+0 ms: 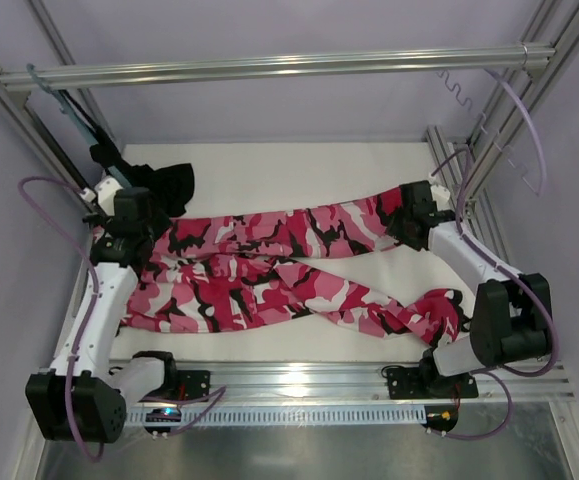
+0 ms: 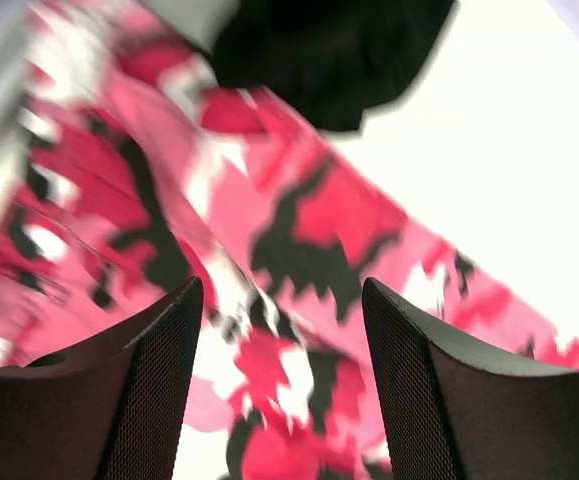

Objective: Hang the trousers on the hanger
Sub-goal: Fold the trousers

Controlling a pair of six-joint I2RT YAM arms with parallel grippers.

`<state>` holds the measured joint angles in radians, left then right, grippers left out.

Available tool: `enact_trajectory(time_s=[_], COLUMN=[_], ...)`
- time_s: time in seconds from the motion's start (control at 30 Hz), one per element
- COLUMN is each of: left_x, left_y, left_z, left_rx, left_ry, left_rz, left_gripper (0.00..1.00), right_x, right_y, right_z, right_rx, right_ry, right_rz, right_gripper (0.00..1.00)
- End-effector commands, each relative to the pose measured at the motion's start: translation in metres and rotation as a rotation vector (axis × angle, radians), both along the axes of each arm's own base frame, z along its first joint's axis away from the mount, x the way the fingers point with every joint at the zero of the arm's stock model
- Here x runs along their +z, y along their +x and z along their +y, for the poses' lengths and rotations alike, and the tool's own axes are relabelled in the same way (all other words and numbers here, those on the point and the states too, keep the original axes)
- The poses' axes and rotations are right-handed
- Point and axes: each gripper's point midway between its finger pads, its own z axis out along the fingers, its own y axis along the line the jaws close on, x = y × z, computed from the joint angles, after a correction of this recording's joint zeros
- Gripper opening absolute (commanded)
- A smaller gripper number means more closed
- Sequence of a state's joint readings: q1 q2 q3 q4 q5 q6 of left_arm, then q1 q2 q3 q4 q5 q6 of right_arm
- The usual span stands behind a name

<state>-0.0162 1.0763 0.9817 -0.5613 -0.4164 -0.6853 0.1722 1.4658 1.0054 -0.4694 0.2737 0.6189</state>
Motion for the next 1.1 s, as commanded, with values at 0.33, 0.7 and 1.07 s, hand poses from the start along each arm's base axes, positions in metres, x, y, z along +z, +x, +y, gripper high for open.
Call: enact_trajectory(time_s=[0.33, 0.7, 1.07], left_x=[-0.061, -0.094, -0.127], left_y=[-0.004, -0.002, 0.001], left_z=[-0.134, -0.134, -0.132], left_rx=[-0.333, -0.29, -0.255], left_ry=[-0.211, -0.221, -0.198], left_rz=[0.086, 0.143, 0.24], left_gripper=[0.65, 0.66, 0.65], right_x=[-0.034, -0.084, -0.094], right_y=[-0.009, 0.017, 0.001], right_z=[-0.024, -0.014, -0.015], right_rx=[-0.282, -0.386, -0.46], right_ry=[0.024, 0.04, -0.01], right_rz=[-0.072, 0.087, 0.24], right_gripper=[0.49, 0.49, 0.38])
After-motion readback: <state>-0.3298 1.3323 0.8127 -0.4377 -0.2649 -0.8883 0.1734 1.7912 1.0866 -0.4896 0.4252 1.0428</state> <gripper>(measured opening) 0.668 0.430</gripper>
